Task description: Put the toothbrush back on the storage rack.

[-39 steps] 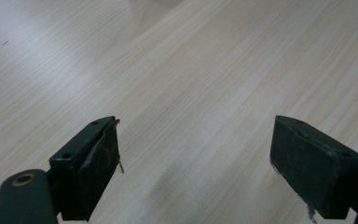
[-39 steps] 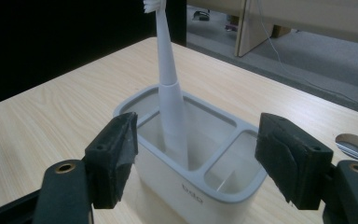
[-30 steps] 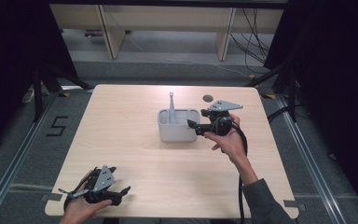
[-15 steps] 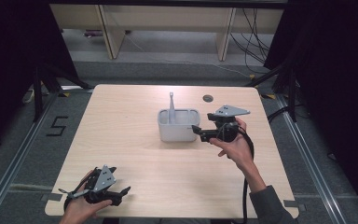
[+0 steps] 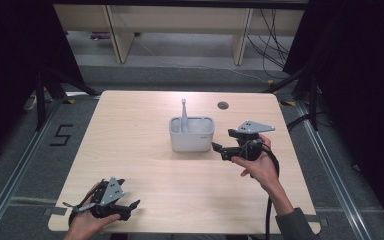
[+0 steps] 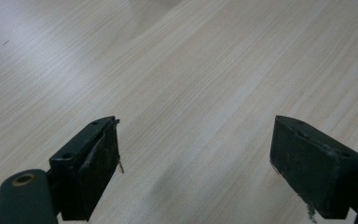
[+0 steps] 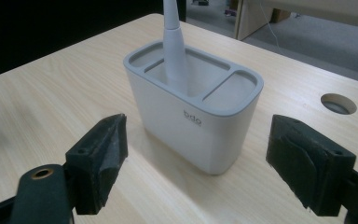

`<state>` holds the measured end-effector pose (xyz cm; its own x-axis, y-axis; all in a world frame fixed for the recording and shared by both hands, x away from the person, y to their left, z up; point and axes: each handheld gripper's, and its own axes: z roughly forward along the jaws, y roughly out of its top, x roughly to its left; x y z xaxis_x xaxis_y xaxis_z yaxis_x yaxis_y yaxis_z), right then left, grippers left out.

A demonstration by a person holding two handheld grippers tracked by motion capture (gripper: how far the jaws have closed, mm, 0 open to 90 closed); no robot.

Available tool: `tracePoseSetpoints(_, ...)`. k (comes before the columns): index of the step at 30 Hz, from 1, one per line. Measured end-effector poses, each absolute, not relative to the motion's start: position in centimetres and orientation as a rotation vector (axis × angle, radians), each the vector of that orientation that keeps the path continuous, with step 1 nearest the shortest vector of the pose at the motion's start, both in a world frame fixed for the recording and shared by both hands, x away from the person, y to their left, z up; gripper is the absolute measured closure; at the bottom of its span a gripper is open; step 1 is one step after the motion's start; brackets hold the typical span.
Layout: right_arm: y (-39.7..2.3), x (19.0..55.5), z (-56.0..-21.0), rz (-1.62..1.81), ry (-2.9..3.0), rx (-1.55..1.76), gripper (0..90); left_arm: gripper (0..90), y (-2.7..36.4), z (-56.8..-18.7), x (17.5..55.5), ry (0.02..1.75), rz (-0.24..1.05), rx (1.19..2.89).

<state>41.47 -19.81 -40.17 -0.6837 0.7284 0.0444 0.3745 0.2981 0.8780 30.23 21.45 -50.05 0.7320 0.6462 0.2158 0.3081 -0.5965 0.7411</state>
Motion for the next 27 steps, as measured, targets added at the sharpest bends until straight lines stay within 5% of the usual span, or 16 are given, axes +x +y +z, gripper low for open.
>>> tracePoseSetpoints(27,-20.5,38.5,-41.7,1.309,2.254,1.001,21.0,15.1,21.4,-50.2,30.3,0.730,0.620,2.219)
